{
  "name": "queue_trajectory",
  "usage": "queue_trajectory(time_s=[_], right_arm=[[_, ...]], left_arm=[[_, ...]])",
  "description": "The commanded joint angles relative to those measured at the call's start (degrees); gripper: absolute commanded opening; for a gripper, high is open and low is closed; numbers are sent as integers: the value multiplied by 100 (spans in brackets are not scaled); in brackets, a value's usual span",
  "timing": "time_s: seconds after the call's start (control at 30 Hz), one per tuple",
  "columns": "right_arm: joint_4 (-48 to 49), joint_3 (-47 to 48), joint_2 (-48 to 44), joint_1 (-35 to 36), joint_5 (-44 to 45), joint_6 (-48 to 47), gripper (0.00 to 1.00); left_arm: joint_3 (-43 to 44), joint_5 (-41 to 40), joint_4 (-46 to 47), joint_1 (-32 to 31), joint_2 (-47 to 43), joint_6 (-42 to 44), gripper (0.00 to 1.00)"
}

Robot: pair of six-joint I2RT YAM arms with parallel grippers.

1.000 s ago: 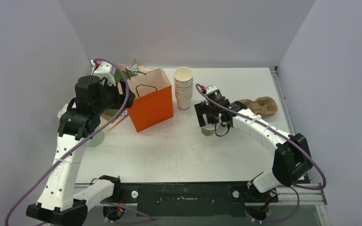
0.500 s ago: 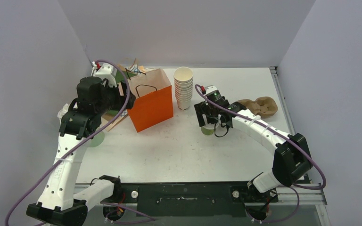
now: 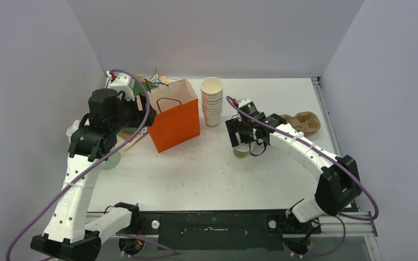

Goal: Pack the takeout coffee
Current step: Close the cup lid on the coffee cup, then pick up the coffee cup.

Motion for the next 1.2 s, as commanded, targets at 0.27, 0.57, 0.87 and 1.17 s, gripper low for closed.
queue_trajectory(time_s=[0.27, 0.57, 0.87, 1.17], right_arm=[[-21, 10, -616, -69, -217, 80, 87], [60, -253, -830, -48, -494, 6, 89], [19, -56, -1064, -34, -43, -81, 100], [664, 332, -1378, -202, 163, 183, 85]], left_arm=[[9, -153, 270, 106, -45, 49, 69], [-138, -72, 467, 734, 137, -144, 75], [-355, 228, 779, 1303, 44, -344, 91], [-153, 996, 1261, 1217, -394, -426, 69]])
